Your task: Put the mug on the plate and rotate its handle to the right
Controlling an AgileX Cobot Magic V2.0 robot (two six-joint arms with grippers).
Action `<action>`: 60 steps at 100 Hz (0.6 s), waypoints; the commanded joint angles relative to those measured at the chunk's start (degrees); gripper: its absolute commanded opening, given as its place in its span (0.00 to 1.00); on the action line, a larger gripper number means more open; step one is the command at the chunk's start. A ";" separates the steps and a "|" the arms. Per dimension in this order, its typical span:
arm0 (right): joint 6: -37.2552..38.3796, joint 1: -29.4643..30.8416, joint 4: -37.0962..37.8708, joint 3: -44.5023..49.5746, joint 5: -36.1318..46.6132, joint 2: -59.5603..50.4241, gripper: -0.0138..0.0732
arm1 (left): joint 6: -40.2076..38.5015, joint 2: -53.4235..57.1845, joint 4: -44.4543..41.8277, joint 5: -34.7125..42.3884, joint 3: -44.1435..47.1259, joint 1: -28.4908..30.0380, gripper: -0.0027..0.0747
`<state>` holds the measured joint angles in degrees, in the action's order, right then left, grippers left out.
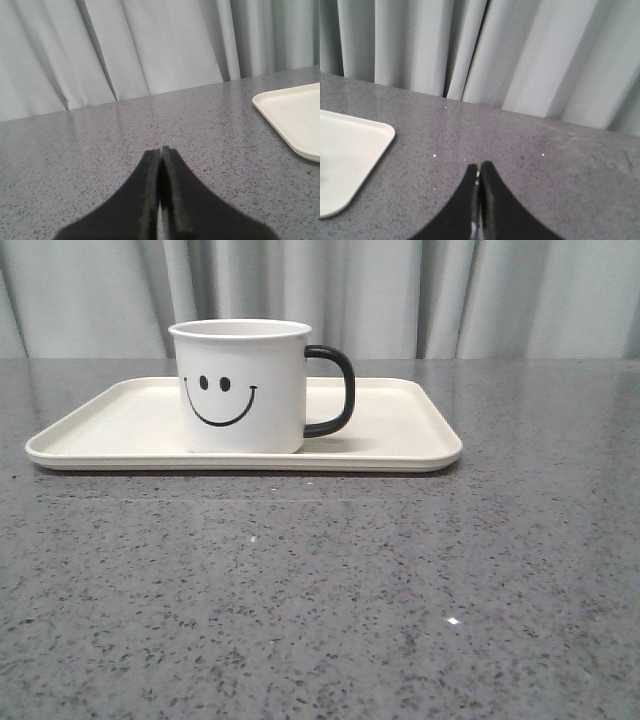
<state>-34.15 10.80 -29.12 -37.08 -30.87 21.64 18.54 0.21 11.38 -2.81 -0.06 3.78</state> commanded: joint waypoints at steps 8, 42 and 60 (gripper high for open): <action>-0.37 0.04 -2.89 10.80 7.89 -5.61 0.08 | 0.04 1.67 0.23 3.92 0.59 0.10 0.01; -0.37 -8.64 -7.68 27.97 18.90 -15.40 0.08 | 0.04 1.67 0.23 3.92 0.59 0.10 0.01; -0.37 -14.16 -7.57 31.19 23.61 -18.80 0.08 | 0.04 1.67 0.23 3.92 0.59 0.10 0.01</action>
<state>-34.15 -1.66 -35.41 -5.55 -13.64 3.36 18.54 0.21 11.38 -2.81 -0.06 3.78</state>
